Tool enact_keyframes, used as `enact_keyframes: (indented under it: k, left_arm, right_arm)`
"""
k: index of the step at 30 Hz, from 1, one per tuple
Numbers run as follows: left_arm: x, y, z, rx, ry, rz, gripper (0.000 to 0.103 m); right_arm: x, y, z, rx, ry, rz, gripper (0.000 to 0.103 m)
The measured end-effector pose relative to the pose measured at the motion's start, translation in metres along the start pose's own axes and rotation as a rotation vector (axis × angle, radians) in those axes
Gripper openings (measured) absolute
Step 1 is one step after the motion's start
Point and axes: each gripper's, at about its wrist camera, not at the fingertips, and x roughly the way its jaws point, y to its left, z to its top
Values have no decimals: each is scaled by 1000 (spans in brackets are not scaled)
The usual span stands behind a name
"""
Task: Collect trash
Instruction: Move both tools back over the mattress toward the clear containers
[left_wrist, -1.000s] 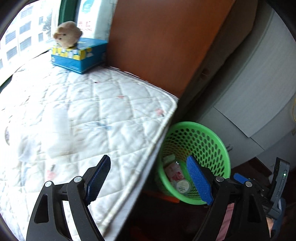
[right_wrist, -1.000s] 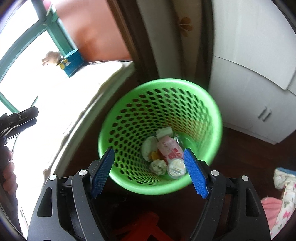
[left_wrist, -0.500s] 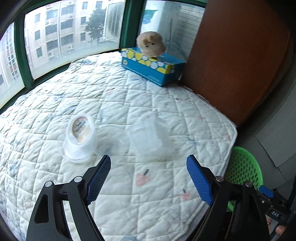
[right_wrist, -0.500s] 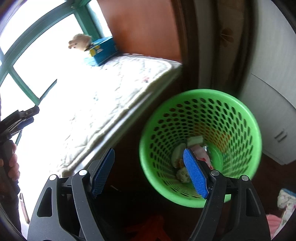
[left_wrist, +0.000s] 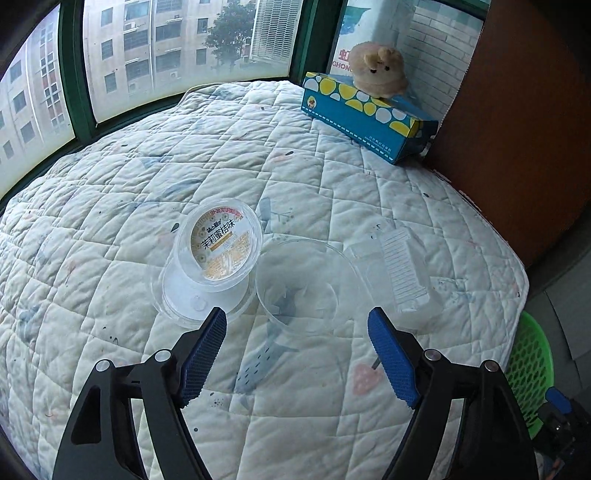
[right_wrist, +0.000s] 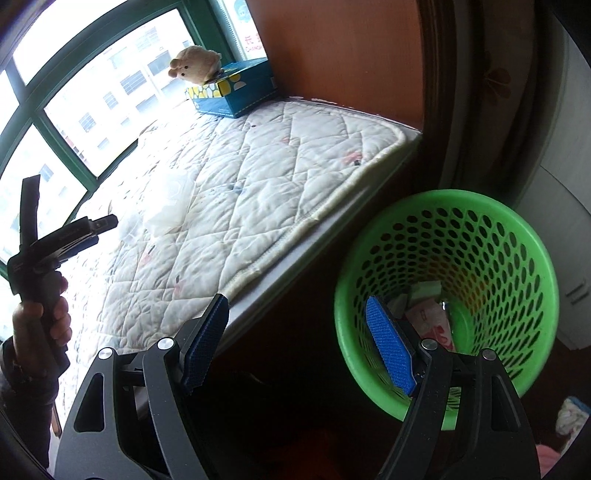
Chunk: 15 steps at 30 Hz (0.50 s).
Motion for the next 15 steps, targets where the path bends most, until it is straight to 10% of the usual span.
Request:
enact_keyframes:
  k: [15]
  left_arm:
    - [26,-7,7,1,19,38,77]
  right_arm:
    - [18,21,16,-51,17,29,77]
